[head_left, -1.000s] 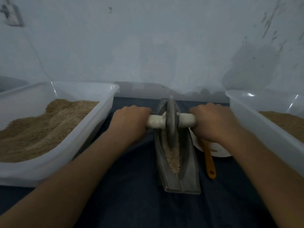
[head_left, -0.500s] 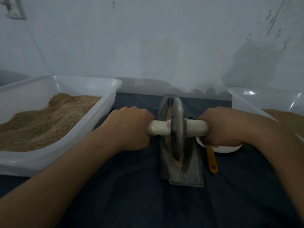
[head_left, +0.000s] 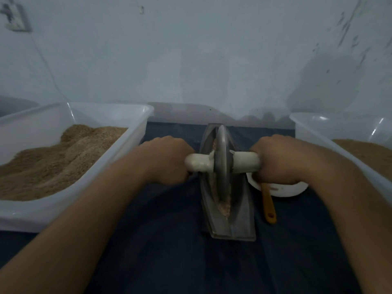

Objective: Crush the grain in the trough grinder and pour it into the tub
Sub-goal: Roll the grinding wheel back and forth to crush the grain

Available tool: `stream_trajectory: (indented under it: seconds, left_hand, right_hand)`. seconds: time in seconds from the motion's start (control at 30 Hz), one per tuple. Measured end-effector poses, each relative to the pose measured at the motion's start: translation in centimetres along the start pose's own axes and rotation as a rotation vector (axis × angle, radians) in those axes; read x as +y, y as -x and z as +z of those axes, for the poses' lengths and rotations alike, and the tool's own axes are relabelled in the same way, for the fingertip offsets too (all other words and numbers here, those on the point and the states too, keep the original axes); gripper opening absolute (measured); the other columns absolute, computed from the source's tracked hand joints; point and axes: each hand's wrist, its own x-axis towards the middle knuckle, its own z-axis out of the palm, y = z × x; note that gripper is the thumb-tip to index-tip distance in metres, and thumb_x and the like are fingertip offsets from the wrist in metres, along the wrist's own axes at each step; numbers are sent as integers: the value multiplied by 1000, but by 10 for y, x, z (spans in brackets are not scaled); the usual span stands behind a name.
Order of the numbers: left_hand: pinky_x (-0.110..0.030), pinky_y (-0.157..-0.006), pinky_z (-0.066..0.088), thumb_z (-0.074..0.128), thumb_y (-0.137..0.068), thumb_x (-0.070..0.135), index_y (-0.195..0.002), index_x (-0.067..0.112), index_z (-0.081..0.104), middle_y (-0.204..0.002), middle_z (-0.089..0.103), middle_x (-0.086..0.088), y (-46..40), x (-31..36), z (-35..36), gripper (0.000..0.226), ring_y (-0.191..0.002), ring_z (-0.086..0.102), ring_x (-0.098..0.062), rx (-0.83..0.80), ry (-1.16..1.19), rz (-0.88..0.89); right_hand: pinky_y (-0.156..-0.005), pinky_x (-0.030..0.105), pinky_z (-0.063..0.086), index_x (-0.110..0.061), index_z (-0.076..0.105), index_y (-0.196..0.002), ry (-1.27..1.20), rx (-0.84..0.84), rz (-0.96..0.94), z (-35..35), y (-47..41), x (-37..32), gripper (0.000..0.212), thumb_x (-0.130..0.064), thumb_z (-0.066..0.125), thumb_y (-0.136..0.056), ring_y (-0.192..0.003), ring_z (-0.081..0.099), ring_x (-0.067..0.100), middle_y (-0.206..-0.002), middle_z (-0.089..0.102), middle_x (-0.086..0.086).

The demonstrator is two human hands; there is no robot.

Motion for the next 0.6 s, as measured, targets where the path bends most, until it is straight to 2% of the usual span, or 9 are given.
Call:
stream_trajectory:
  seconds: [0.07,0.13,0.17,0.23,0.3,0.37,0.43,0.47,0.6]
  left_hand:
    - [-35,-74,54,74,-82,37,-79,39,59,-83,65,14,3,-1,-5,15,-77,63,-8,-94,28,5]
    - [-38,-77,56,71,-82,36,-78,41,59,-85,65,13,-4,1,-1,14,-80,65,-12,-35,-12,-21]
    - [-39,-79,56,70,-83,36,-84,41,62,-89,66,11,-10,2,4,9,-84,66,-18,44,-39,-48]
    - [-37,-76,48,67,-87,32,-100,37,65,-98,68,4,-23,5,17,14,-92,67,-26,273,-158,-106]
    - [-37,-72,35,64,-91,26,-101,28,60,-97,67,-1,-34,8,31,11,-92,64,-29,528,-282,-121]
    - [-37,-70,30,61,-91,24,-98,25,53,-95,66,-1,-37,8,39,10,-89,61,-29,653,-337,-109]
    - [-38,-71,37,62,-90,25,-100,26,53,-97,66,-1,-34,4,36,13,-92,63,-30,580,-294,-82]
    - [-39,-73,43,63,-90,27,-100,29,54,-99,67,-1,-30,2,29,14,-94,65,-30,475,-238,-73]
    - [-37,-79,54,69,-83,41,-87,41,56,-90,64,15,-1,0,-3,14,-89,66,-17,20,-50,33]
  right_hand:
    - [-49,25,41,-32,62,-73,-9,-53,-2,-2,4,-3,14,-33,75,-76,-61,61,9,-70,65,-8]
    - [-51,26,38,-32,61,-75,41,-4,42,0,-1,-4,13,-33,74,-75,-63,60,11,-72,63,-6]
    - [-52,27,37,-32,60,-78,72,50,79,2,-7,-5,11,-32,72,-76,-65,58,13,-75,62,-6]
    - [-58,29,34,-29,59,-87,103,217,150,13,-19,-7,11,-29,68,-81,-69,53,15,-81,58,-4]
    - [-64,34,42,-25,59,-95,92,436,177,29,-29,-8,12,-25,67,-86,-75,57,23,-87,62,1]
    - [-65,37,49,-20,60,-98,100,593,149,40,-34,-7,11,-24,66,-90,-81,63,27,-91,67,5]
    - [-63,36,46,-22,57,-95,106,590,117,38,-34,-3,12,-25,67,-89,-79,62,27,-90,66,4]
    - [-61,34,42,-25,55,-92,111,511,99,32,-32,0,14,-28,67,-88,-77,59,25,-90,65,2]
    - [-55,27,42,-29,66,-84,-43,-49,24,-1,-4,2,17,-41,77,-80,-69,61,11,-79,66,-6]
